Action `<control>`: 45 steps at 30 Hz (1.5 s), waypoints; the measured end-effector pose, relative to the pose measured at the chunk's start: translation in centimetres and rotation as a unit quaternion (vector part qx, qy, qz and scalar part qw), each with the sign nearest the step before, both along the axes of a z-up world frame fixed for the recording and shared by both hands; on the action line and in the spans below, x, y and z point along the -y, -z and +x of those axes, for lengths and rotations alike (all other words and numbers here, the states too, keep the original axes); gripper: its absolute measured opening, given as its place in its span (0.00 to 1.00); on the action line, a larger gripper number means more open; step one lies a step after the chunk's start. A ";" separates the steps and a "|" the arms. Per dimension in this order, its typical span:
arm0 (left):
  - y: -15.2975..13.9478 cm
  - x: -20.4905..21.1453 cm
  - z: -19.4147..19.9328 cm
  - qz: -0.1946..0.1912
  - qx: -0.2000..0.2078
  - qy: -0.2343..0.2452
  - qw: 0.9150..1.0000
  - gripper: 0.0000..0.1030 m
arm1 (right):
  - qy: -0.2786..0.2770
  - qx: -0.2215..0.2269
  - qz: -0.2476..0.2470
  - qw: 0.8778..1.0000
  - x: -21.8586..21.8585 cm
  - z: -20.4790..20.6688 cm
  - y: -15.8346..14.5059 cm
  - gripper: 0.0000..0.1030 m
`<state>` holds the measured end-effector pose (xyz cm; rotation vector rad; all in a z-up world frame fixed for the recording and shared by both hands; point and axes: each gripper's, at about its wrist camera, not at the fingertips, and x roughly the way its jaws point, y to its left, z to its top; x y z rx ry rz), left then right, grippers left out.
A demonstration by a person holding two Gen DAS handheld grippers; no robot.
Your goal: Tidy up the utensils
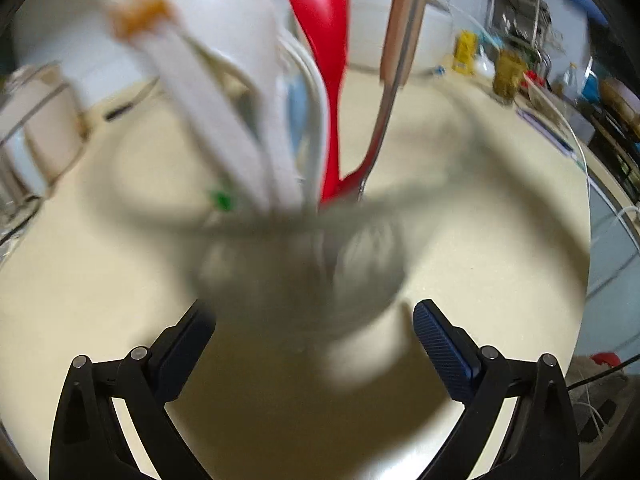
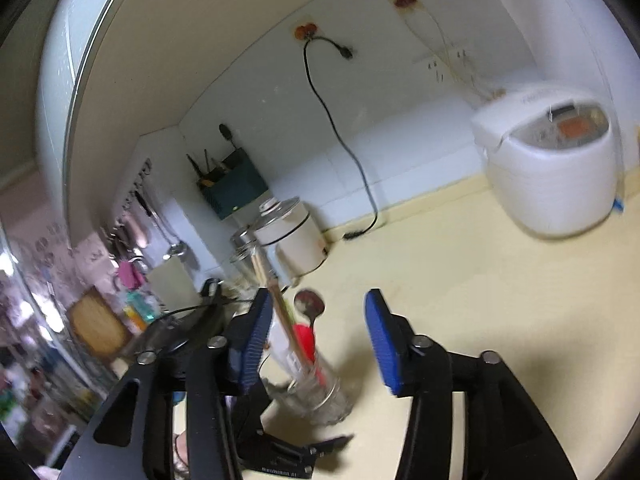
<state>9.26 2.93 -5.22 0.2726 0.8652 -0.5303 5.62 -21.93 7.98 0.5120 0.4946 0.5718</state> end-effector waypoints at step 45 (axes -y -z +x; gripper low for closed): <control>-5.2 0.3 -11.5 -0.023 0.097 -0.274 0.957 0.97 | 0.044 -0.078 -0.261 0.961 -8.3 -3.8 7.5 0.54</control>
